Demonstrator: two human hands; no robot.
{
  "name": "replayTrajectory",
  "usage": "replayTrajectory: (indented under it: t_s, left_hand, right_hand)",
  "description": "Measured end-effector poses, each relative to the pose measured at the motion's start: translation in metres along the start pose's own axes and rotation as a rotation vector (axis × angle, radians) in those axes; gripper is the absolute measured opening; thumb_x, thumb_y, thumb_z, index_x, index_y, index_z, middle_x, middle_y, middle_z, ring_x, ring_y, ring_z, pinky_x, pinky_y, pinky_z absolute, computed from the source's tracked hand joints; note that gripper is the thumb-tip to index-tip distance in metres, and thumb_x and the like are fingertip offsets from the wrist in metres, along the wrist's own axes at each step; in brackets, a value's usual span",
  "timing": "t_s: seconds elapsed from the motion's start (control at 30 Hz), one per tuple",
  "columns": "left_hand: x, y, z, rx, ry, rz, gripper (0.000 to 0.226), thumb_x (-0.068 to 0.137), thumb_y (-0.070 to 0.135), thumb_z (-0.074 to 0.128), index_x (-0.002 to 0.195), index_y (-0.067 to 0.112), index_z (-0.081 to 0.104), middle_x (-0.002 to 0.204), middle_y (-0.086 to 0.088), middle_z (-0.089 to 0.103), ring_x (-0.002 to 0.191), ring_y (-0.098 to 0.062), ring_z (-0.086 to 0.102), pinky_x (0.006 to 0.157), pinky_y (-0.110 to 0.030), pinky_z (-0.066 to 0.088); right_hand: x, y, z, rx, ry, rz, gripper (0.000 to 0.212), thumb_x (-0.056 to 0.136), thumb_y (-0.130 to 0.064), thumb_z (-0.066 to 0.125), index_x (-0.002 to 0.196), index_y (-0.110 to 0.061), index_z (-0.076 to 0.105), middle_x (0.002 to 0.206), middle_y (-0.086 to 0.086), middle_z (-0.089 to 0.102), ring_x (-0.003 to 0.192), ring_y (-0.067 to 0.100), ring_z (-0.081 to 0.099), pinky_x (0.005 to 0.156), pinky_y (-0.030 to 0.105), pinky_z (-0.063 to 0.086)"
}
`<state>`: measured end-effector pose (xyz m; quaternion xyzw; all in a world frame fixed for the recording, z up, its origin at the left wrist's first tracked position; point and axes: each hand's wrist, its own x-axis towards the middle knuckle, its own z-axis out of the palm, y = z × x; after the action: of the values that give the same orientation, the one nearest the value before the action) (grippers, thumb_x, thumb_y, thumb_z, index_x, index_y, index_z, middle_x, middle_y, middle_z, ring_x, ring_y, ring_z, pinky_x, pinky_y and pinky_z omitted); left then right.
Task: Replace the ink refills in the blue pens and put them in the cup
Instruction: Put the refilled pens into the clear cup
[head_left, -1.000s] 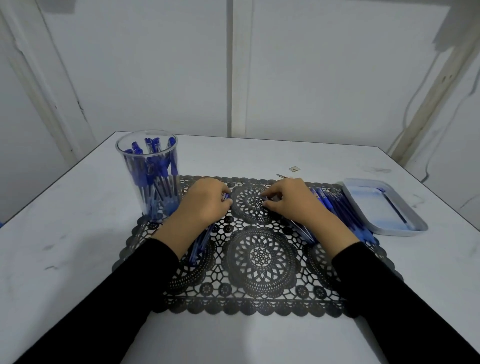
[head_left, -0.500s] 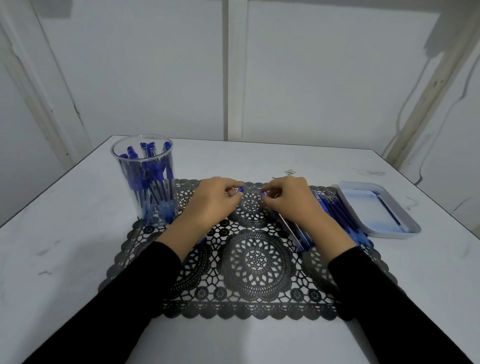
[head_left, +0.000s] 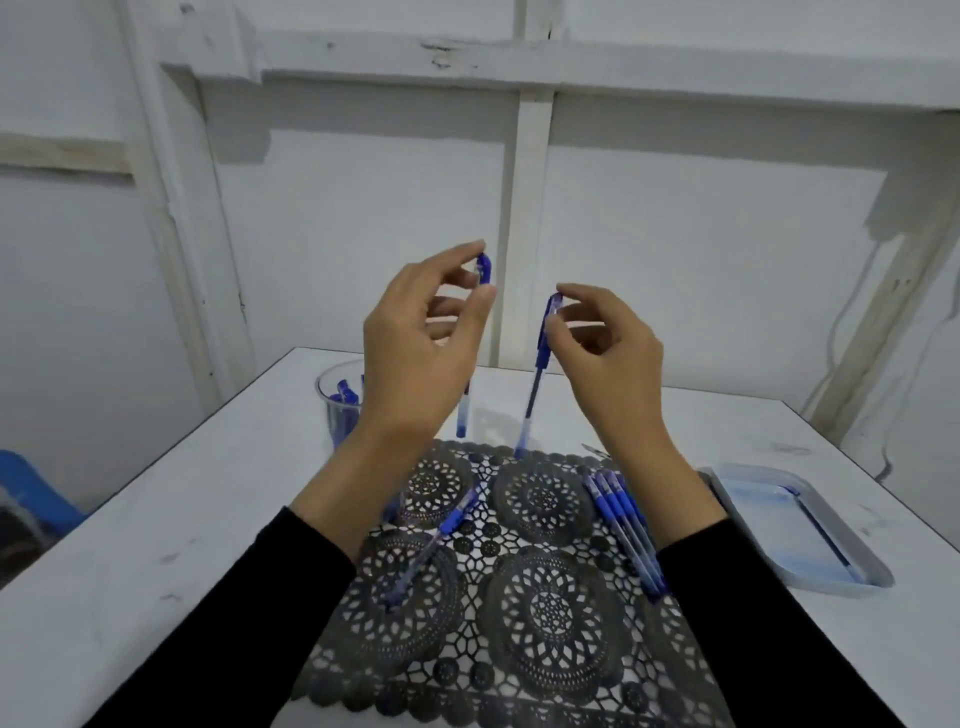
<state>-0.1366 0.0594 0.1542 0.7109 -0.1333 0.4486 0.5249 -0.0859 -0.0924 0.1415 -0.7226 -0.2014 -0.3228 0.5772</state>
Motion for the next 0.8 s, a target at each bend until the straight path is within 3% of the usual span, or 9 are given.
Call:
replayTrajectory:
  t_s: [0.17,0.33,0.6,0.8]
  left_hand:
    - [0.025,0.010,-0.045,0.004,0.164,0.192,0.029,0.097,0.018,0.064,0.125,0.022,0.058,0.113,0.002,0.063,0.096,-0.012,0.065,0.080,-0.022,0.056]
    - [0.030,-0.005,-0.077,0.036,0.230,0.215,0.029,0.095,0.016,0.067,0.121,0.023,0.059,0.110,0.008,0.065,0.094,-0.016,0.068,0.080,-0.028,0.057]
    - [0.005,-0.065,-0.091,0.160,0.072,-0.078,0.025,0.087,0.018,0.075,0.109,0.028,0.067,0.105,0.016,0.069,0.084,-0.008,0.070,0.077,-0.023,0.059]
    - [-0.004,-0.084,-0.099,0.355,-0.093,-0.149,0.007,0.089,0.025,0.072,0.095,0.022,0.073,0.091,0.017,0.071,0.091,0.002,0.065,0.090,-0.024,0.052]
  right_hand:
    - [0.013,-0.033,0.034,0.180,0.099,-0.104,0.021,0.090,-0.010,0.065,0.110,-0.016,0.064,0.092,-0.004,0.069,0.075,0.014,0.066,0.065,0.022,0.053]
    - [0.010,-0.045,0.068,0.276,0.096,-0.113,0.020,0.090,-0.009,0.066,0.110,-0.014,0.063,0.093,-0.004,0.068,0.074,0.007,0.063,0.065,0.017,0.049]
    - [-0.015,-0.021,0.105,0.108,-0.221,-0.077,0.017,0.086,-0.010,0.069,0.101,-0.019,0.068,0.082,-0.009,0.069,0.076,0.001,0.065,0.067,0.013,0.049]
    - [-0.024,-0.003,0.110,-0.068,-0.407,-0.030,0.008,0.086,-0.016,0.067,0.091,-0.018,0.074,0.085,-0.008,0.072,0.082,0.002,0.064,0.066,0.005,0.040]
